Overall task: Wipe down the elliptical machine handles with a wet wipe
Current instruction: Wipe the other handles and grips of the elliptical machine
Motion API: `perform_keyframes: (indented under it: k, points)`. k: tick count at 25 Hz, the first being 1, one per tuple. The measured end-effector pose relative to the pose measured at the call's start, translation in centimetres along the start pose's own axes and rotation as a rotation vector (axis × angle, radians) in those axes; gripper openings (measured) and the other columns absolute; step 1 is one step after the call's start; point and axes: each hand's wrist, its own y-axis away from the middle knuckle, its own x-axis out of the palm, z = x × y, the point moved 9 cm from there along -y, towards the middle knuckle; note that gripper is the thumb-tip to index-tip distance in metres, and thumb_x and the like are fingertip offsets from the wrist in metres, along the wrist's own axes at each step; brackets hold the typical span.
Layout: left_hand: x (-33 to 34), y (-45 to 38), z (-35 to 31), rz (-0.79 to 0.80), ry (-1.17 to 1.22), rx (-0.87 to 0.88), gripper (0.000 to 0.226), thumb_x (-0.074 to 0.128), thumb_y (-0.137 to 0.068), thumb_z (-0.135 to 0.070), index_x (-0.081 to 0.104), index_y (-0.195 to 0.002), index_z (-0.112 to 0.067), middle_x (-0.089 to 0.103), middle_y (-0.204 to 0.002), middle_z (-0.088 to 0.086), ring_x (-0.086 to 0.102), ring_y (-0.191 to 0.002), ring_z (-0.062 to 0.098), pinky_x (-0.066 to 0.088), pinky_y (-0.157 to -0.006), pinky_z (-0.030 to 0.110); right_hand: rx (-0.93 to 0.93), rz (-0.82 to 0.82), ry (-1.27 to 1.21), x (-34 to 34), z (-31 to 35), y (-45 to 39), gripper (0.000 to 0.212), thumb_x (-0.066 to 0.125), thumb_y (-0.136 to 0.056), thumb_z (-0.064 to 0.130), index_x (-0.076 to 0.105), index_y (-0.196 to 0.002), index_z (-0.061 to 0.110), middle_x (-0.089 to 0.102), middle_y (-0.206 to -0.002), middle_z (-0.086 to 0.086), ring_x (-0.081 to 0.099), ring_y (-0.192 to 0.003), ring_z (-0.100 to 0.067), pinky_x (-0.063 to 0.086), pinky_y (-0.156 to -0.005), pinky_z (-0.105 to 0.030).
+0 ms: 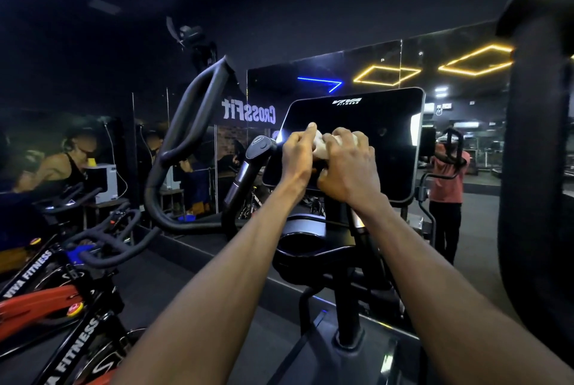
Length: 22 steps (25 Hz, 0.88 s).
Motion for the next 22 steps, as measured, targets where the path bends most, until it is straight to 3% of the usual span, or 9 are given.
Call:
perform_keyframes:
  k: [4, 6, 9, 12, 14, 16, 18, 20, 22]
  points:
    - [0.8, -0.3, -0.3, -0.002, -0.184, 0.054, 0.007, 0.066, -0.091, -0.016, 0.065, -0.086, -0.011, 0.067, -0.075, 0.004, 0.064, -0.069, 0.015, 0.058, -0.070, 0.035, 0.339, -0.149, -0.916, -1.6, -3.9, -0.1, 0.044, 0.058, -0.086, 0.011, 0.060, -0.130, 0.012, 0.063, -0.129, -0.005, 0.058, -0.120, -0.021, 0.045, -0.103, -0.030]
    - [-0.2, -0.8, 0.2, -0.096, -0.255, 0.037, 0.005, 0.068, -0.088, -0.017, 0.068, -0.086, -0.012, 0.072, -0.086, 0.008, 0.067, -0.079, 0.021, 0.059, -0.082, 0.041, 0.482, -0.153, -0.899, -1.7, -4.9, 1.1, 0.050, 0.056, -0.087, 0.014, 0.052, -0.137, 0.014, 0.059, -0.135, -0.007, 0.057, -0.122, -0.023, 0.044, -0.105, -0.035]
    - [-2.4, -0.5, 0.7, -0.237, -0.419, -0.093, 0.016, 0.071, -0.084, -0.019, 0.068, -0.099, -0.012, 0.071, -0.105, 0.008, 0.064, -0.094, 0.021, 0.051, -0.091, 0.031, 0.500, -0.001, -0.558, -0.6, -3.4, 2.7, 0.058, 0.052, -0.092, 0.028, 0.035, -0.148, 0.020, 0.056, -0.135, -0.015, 0.054, -0.121, -0.036, 0.041, -0.097, -0.041]
    - [-2.5, 0.6, -3.2, -0.337, -0.535, 0.193, 0.025, 0.064, -0.080, -0.006, 0.064, -0.104, -0.010, 0.060, -0.104, 0.005, 0.058, -0.100, 0.024, 0.046, -0.096, 0.036, 0.473, 0.016, -0.486, -0.6, -3.0, 2.0, 0.065, 0.052, -0.094, 0.029, 0.027, -0.152, 0.017, 0.051, -0.139, -0.019, 0.049, -0.127, -0.041, 0.039, -0.101, -0.045]
    - [0.3, 1.6, -5.9, -0.215, -0.433, 0.450, 0.023, 0.058, -0.081, 0.000, 0.067, -0.101, -0.007, 0.064, -0.099, 0.006, 0.061, -0.091, 0.019, 0.050, -0.087, 0.031, 0.462, -0.025, -0.567, -1.5, -3.3, 1.8, 0.063, 0.054, -0.093, 0.024, 0.031, -0.151, 0.014, 0.057, -0.134, -0.019, 0.053, -0.123, -0.038, 0.040, -0.100, -0.043]
    - [4.6, 1.9, -5.9, 0.079, -0.399, 0.456, 0.023, 0.053, -0.088, -0.015, 0.070, -0.102, -0.008, 0.071, -0.099, 0.007, 0.065, -0.092, 0.018, 0.051, -0.085, 0.028, 0.523, -0.174, -0.820, -2.5, -4.2, 2.5, 0.053, 0.052, -0.095, 0.020, 0.037, -0.146, 0.015, 0.065, -0.123, -0.016, 0.063, -0.106, -0.031, 0.047, -0.091, -0.038]
    - [7.3, 1.9, -3.9, 0.268, -0.565, 0.414, 0.032, 0.046, -0.092, -0.030, 0.070, -0.105, -0.014, 0.071, -0.105, 0.005, 0.063, -0.101, 0.021, 0.048, -0.091, 0.034, 0.661, -0.372, -1.035, -3.2, -5.5, 3.8, 0.042, 0.050, -0.093, 0.015, 0.047, -0.135, 0.015, 0.069, -0.119, -0.012, 0.065, -0.098, -0.024, 0.049, -0.086, -0.034]
    - [7.3, 1.4, -1.9, 0.235, -0.679, 0.399, 0.029, 0.045, -0.097, -0.035, 0.068, -0.106, -0.021, 0.066, -0.108, 0.002, 0.059, -0.103, 0.021, 0.045, -0.093, 0.035, 0.757, -0.505, -1.005, -3.8, -6.9, 4.8, 0.035, 0.048, -0.087, 0.017, 0.053, -0.122, 0.015, 0.071, -0.105, -0.004, 0.064, -0.095, -0.023, 0.048, -0.091, -0.040]
    - [6.0, 0.3, -0.4, 0.110, -0.557, 0.296, 0.029, 0.048, -0.096, -0.040, 0.067, -0.100, -0.019, 0.067, -0.101, 0.003, 0.062, -0.096, 0.021, 0.049, -0.089, 0.037, 0.803, -0.523, -0.944, -4.0, -7.8, 5.1, 0.027, 0.049, -0.087, 0.018, 0.058, -0.111, 0.013, 0.063, -0.083, 0.009, 0.059, -0.088, -0.020, 0.046, -0.092, -0.045]
